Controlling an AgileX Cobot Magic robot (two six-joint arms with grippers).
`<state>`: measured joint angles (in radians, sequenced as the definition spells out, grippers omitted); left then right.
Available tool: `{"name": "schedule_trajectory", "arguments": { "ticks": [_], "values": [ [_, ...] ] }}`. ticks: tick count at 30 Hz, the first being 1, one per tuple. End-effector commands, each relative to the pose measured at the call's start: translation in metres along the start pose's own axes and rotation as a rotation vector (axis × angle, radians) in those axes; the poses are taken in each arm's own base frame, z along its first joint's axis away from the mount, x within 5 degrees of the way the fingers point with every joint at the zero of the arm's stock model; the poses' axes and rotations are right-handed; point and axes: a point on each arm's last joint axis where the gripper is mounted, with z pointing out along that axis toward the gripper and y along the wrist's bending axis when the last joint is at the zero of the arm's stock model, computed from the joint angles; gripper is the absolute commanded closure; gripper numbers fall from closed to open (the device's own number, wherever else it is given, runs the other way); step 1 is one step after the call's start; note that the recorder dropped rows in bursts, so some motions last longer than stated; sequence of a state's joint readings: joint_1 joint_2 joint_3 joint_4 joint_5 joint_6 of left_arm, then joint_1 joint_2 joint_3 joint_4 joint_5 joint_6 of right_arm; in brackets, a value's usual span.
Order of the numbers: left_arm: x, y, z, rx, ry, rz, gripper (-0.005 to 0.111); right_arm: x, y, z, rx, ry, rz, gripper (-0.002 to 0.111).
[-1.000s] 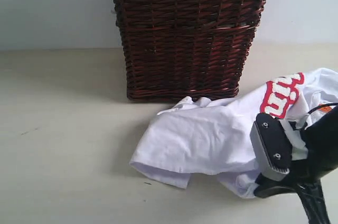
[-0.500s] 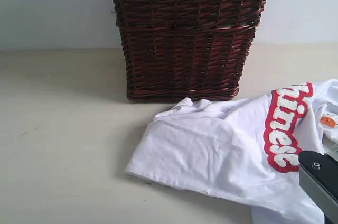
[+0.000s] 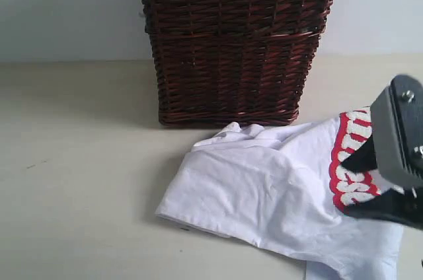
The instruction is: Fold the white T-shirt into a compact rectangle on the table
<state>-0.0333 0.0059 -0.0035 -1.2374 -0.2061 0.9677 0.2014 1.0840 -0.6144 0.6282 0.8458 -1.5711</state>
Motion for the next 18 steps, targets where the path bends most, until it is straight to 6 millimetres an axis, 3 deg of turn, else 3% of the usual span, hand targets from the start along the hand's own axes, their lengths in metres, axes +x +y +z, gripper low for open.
{"name": "schedule_trajectory", "arguments": {
  "ticks": [1, 5, 10, 18],
  "values": [
    [0.001, 0.0, -0.001, 0.001, -0.002, 0.004, 0.107, 0.021, -0.024, -0.014, 0.304, 0.139, 0.278, 0.055],
    [0.001, 0.0, -0.001, 0.001, -0.002, 0.004, 0.107, 0.047, -0.037, -0.013, 0.359, 0.215, 0.527, 0.055],
    [0.001, 0.0, -0.001, 0.001, -0.002, 0.004, 0.107, 0.083, -0.045, 0.001, 0.276, 0.317, 0.792, 0.055],
    [0.001, 0.0, -0.001, 0.001, -0.002, 0.004, 0.107, 0.1, -0.053, 0.036, 0.1, 0.259, 0.91, 0.058]
  ]
}}
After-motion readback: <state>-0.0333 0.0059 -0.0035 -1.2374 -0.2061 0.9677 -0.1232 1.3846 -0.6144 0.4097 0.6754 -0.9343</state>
